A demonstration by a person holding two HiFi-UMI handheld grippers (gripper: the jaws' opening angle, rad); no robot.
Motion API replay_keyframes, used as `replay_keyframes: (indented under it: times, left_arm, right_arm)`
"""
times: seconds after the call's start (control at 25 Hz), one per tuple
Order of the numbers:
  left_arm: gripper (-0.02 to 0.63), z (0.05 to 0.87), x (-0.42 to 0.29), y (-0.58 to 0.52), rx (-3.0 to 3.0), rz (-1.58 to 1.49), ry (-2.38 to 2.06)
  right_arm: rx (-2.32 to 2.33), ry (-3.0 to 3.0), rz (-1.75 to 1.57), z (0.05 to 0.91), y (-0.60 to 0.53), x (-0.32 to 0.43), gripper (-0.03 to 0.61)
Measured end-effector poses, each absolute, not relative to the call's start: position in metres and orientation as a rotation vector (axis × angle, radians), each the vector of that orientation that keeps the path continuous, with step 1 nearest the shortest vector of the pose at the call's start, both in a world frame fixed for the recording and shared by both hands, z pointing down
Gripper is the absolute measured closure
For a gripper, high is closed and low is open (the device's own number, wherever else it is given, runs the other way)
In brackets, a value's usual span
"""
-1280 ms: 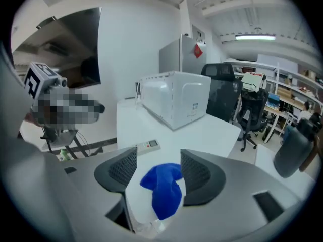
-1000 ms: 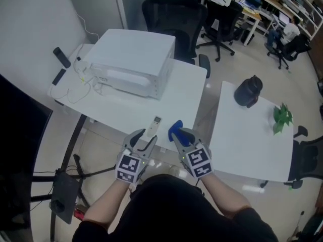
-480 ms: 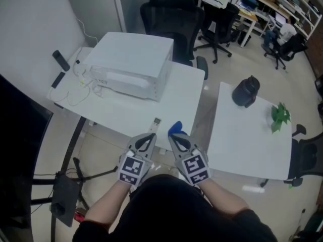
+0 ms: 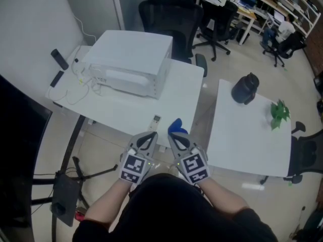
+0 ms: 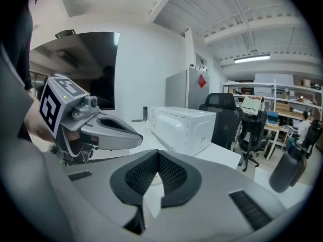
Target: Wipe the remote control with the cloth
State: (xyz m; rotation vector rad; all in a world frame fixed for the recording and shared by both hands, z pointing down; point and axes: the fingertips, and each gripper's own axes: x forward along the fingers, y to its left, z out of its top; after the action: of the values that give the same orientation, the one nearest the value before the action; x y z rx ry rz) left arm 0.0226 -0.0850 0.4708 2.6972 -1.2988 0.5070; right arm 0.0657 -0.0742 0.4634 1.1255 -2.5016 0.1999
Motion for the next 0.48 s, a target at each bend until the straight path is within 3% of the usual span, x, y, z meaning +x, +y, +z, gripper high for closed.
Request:
replay_keyframes:
  times: [0.48]
  left_arm:
    - [0.611, 0.4723, 0.0275, -0.0815, 2.690, 0.522, -1.296]
  right_arm:
    - [1.119, -2.495, 0.194, 0.4673, -0.0712, 0.0717, 0.569]
